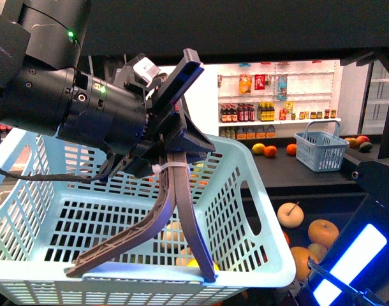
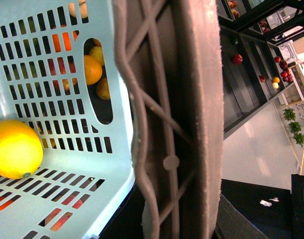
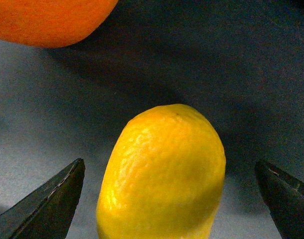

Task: Pick lemon from shelf

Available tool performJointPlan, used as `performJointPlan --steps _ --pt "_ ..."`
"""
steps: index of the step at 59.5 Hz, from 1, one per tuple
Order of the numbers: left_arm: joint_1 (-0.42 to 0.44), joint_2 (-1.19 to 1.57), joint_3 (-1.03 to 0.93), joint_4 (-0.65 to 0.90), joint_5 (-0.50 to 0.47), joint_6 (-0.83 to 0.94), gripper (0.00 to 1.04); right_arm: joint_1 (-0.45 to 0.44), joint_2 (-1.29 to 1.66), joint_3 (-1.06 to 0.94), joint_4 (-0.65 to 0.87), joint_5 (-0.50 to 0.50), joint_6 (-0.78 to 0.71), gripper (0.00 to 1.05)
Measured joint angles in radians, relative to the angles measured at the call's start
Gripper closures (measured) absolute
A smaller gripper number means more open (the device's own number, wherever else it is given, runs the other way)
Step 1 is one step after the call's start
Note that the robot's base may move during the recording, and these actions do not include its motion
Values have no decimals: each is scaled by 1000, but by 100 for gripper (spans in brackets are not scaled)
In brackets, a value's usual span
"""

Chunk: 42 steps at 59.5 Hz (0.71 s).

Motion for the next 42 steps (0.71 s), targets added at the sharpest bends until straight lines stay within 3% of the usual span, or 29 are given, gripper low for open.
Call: performJointPlan --steps 13,33,42 --pt "0 0 0 0 4 0 91 1 50 83 -35 18 16 4" --pt "0 0 0 0 0 0 91 -8 55 94 -34 22 22 49" --pt "0 0 0 0 1 0 91 -26 10 18 -14 44 18 54"
